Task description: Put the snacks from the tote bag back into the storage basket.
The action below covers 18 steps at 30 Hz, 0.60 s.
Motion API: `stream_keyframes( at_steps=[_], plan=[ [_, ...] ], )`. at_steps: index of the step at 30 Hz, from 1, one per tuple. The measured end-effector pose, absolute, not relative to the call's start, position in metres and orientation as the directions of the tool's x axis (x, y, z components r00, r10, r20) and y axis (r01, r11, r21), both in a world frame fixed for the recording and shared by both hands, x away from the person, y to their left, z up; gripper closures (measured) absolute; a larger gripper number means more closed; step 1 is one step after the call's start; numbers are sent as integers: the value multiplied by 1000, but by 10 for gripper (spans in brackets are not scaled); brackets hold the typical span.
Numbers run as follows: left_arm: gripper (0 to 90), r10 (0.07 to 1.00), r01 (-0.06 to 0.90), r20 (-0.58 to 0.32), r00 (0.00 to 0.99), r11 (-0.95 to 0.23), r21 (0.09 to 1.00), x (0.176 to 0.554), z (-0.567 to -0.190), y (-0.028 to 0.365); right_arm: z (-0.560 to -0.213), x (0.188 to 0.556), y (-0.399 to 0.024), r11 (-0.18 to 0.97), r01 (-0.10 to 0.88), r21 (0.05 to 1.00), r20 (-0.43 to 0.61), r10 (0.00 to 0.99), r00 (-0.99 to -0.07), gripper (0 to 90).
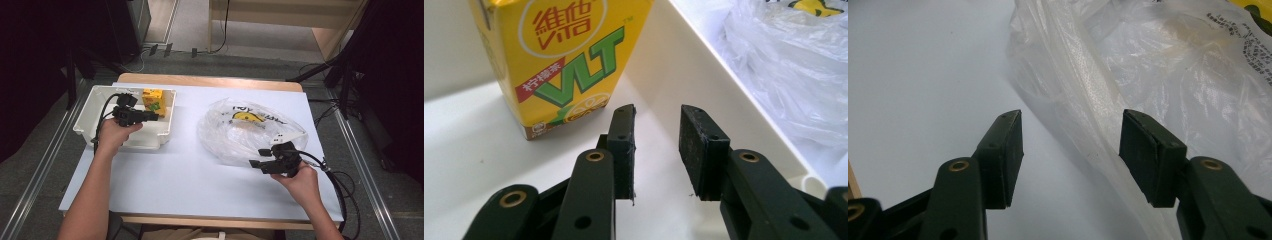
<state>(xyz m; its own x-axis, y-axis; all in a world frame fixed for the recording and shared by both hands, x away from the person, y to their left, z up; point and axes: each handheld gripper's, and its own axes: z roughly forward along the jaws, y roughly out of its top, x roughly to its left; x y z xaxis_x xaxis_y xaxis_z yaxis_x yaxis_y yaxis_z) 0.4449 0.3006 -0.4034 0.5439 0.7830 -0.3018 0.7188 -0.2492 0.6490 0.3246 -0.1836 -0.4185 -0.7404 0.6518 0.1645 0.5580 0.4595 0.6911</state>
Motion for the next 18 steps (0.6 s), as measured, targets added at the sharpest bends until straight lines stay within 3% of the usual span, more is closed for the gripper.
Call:
stream_keyframes(
  at_steps=[18],
  plan=[
    [628,756,694,-283,590,-296,656,433,-378,282,-419,327,-184,460,560,689,168,650,-741,441]
  ],
)
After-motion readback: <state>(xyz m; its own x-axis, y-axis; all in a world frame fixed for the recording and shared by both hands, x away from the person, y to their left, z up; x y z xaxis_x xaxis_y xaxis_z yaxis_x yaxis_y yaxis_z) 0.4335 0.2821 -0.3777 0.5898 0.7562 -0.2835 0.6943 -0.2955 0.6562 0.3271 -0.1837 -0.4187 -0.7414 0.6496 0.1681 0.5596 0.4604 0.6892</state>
